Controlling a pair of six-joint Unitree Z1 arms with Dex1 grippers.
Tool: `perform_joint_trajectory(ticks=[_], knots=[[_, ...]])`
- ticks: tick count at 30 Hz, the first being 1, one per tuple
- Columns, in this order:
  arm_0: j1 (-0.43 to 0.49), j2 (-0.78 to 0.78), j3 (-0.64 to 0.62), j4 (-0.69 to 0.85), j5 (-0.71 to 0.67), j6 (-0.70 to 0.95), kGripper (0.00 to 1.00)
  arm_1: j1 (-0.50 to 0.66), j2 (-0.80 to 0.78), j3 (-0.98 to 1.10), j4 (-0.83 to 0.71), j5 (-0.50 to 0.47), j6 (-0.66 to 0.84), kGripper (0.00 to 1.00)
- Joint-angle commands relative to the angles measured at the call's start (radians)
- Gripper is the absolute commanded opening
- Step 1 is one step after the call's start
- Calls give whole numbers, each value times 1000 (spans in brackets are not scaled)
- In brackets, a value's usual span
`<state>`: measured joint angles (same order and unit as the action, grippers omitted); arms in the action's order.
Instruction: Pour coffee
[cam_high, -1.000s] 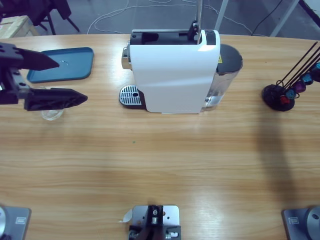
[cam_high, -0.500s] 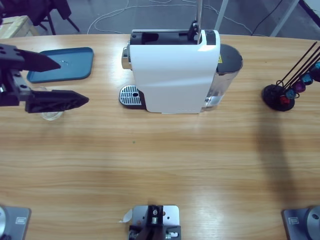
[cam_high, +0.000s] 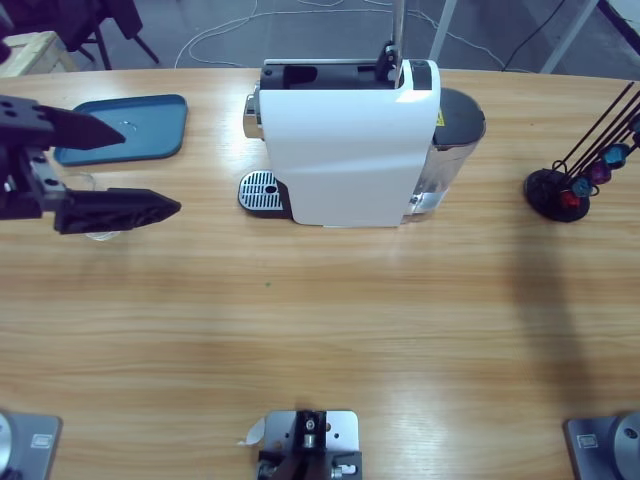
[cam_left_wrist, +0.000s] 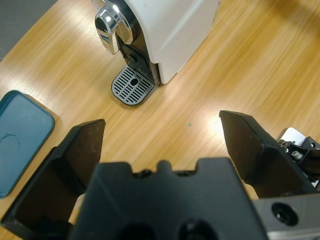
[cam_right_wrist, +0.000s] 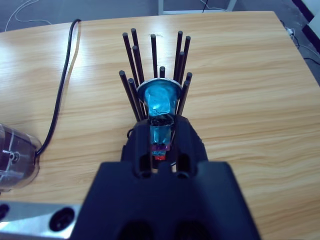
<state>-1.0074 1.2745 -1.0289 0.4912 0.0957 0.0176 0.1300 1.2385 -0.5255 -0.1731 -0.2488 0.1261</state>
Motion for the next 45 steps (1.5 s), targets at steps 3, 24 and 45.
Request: perform_joint_trajectory(ticks=[3,24,45], knots=[[-11,23,46,-13,-12,-15,1000,-15,-25,-37,46,-18,-8,90],[-31,7,50,-21,2,-24,1000,181,-232,-111,208,9,-107,94],[-22,-284,159,218,82,16,1000,801,146,-517,369,214,-304,98]])
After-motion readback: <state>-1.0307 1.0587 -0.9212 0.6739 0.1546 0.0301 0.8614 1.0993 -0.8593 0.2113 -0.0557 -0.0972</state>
